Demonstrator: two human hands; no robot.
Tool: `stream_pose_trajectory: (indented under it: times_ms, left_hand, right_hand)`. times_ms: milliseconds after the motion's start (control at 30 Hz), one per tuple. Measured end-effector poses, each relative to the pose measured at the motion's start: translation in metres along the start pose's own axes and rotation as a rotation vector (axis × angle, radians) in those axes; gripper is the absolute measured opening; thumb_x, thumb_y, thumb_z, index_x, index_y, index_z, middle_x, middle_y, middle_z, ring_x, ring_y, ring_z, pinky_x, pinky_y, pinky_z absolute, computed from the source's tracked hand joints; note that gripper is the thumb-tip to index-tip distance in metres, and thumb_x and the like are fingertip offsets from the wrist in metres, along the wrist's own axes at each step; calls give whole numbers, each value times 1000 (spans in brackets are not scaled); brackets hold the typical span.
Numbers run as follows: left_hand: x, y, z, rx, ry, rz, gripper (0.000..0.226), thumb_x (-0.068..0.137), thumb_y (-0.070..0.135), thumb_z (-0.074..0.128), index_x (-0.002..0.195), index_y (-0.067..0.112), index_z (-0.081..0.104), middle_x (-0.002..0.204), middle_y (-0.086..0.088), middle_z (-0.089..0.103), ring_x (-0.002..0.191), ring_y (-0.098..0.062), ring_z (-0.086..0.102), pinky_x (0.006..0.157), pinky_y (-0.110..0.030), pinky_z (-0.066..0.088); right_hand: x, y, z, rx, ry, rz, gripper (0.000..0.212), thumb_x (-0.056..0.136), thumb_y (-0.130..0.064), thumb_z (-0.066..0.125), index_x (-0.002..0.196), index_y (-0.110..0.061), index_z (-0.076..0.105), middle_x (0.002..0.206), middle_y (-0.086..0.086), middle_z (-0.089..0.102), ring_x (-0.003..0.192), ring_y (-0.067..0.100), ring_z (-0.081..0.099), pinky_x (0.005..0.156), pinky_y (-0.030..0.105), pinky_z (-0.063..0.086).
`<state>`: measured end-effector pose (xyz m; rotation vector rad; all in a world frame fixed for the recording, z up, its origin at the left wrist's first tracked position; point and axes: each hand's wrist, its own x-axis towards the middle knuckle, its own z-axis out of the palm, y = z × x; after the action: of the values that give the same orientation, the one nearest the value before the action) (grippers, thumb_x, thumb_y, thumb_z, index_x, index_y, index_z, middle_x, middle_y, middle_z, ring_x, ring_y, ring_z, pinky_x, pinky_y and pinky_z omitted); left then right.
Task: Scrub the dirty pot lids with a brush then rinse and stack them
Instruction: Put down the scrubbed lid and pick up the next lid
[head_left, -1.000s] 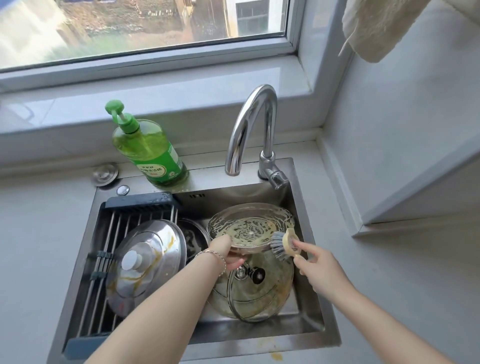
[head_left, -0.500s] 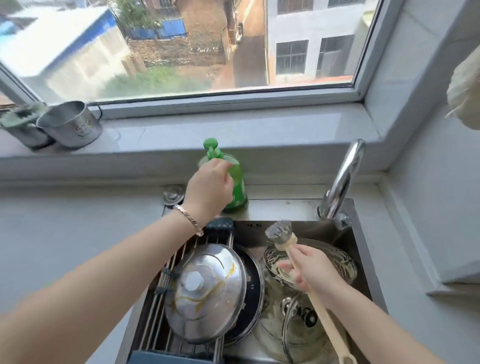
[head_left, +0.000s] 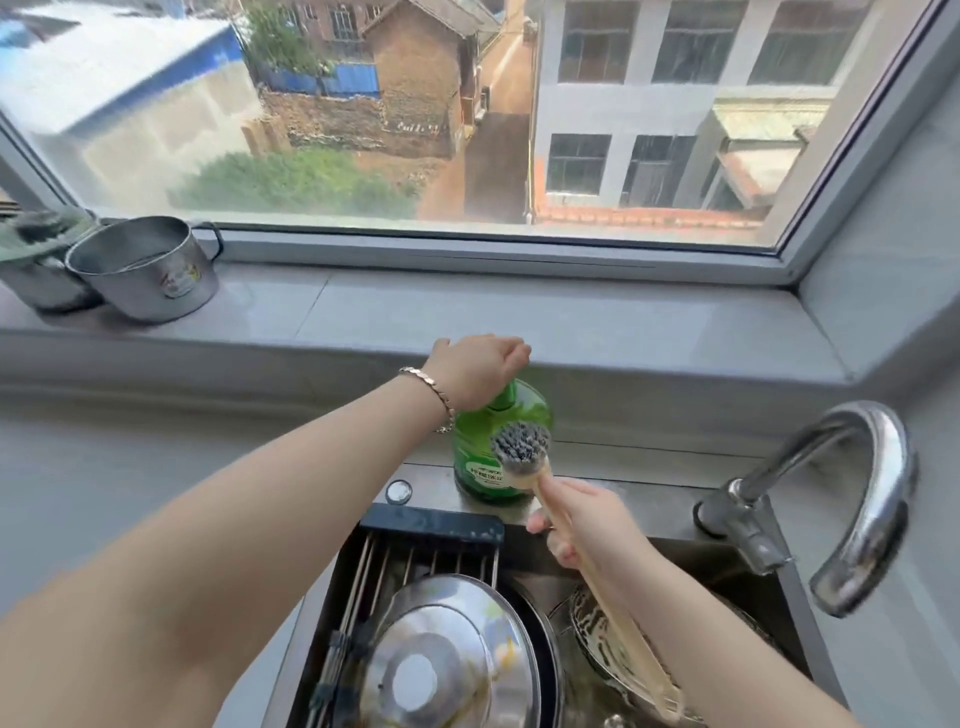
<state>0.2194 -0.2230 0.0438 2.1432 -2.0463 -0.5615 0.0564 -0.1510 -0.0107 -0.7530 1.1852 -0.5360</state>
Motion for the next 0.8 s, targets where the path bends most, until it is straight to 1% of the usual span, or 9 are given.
stream_pose_trajectory:
  times_ms: [100, 167, 333, 433, 533, 600, 667, 733, 800]
  left_hand:
    - [5, -5, 4, -6, -37, 6, 40, 102, 39, 18, 120, 30, 53, 131, 2, 56, 123, -21, 47, 108, -56, 20]
    - [8, -7, 8, -6, -65, 13, 40, 102, 39, 19, 123, 33, 53, 140, 6, 49, 135, -18, 36, 109, -61, 14]
    - [6, -9, 16, -85, -73, 26, 40, 103, 37, 18, 128, 34, 50, 152, 15, 31, 144, -16, 19, 111, -62, 6]
    - [1, -4, 12, -31, -57, 4, 40, 103, 37, 17, 136, 36, 41, 153, 14, 29, 145, -18, 15, 112, -62, 2]
    - [-11, -3, 14, -101, 89, -8, 44, 102, 40, 19, 145, 36, 26, 154, 8, 28, 145, -17, 17, 113, -59, 0]
    - [-30, -8, 27, -289, 233, -64, 47, 102, 41, 22, 148, 30, 20, 151, 3, 34, 141, -18, 26, 115, -53, 5]
    - [-63, -18, 54, -529, 320, -186, 51, 102, 37, 29, 149, 22, 19, 150, -2, 35, 136, -21, 35, 114, -44, 21]
    - [-108, -34, 94, -635, 284, -366, 52, 99, 25, 39, 147, 16, 21, 143, -3, 41, 116, -21, 51, 95, -31, 39]
    - [-159, -53, 140, -677, 171, -583, 56, 93, 13, 47, 145, 11, 24, 133, -8, 48, 98, -23, 56, 79, -29, 42]
  right_hand:
    - [10, -6, 4, 22, -1, -41, 24, 94, -27, 55, 89, -4, 61, 48, 6, 53, 28, 7, 24, 32, 10, 17]
    - [13, -7, 6, 39, -12, -64, 25, 93, -27, 55, 88, -4, 62, 48, 6, 53, 29, 7, 25, 32, 11, 17]
    - [12, -4, 5, 41, -44, -58, 24, 94, -27, 53, 92, -4, 62, 49, 5, 54, 31, 8, 26, 32, 13, 18]
    - [4, -1, 5, 5, -44, -55, 25, 94, -27, 53, 92, -4, 62, 49, 5, 53, 32, 8, 25, 33, 13, 17]
    - [-12, 9, 0, -42, -38, -70, 25, 95, -27, 52, 96, -5, 64, 51, 5, 53, 35, 10, 25, 34, 15, 17]
    - [-25, 22, -8, -108, -43, -85, 25, 96, -25, 50, 98, -6, 65, 51, 5, 54, 35, 10, 25, 35, 16, 18]
    - [-40, 38, -18, -182, -40, -88, 24, 96, -23, 49, 97, -5, 66, 52, 5, 55, 33, 9, 26, 35, 16, 19]
    - [-55, 57, -31, -286, -35, -80, 25, 96, -21, 49, 95, -4, 66, 53, 5, 56, 33, 9, 28, 36, 17, 21]
    - [-68, 76, -42, -398, -23, -61, 25, 96, -21, 49, 93, -4, 68, 53, 4, 58, 34, 10, 31, 37, 18, 24]
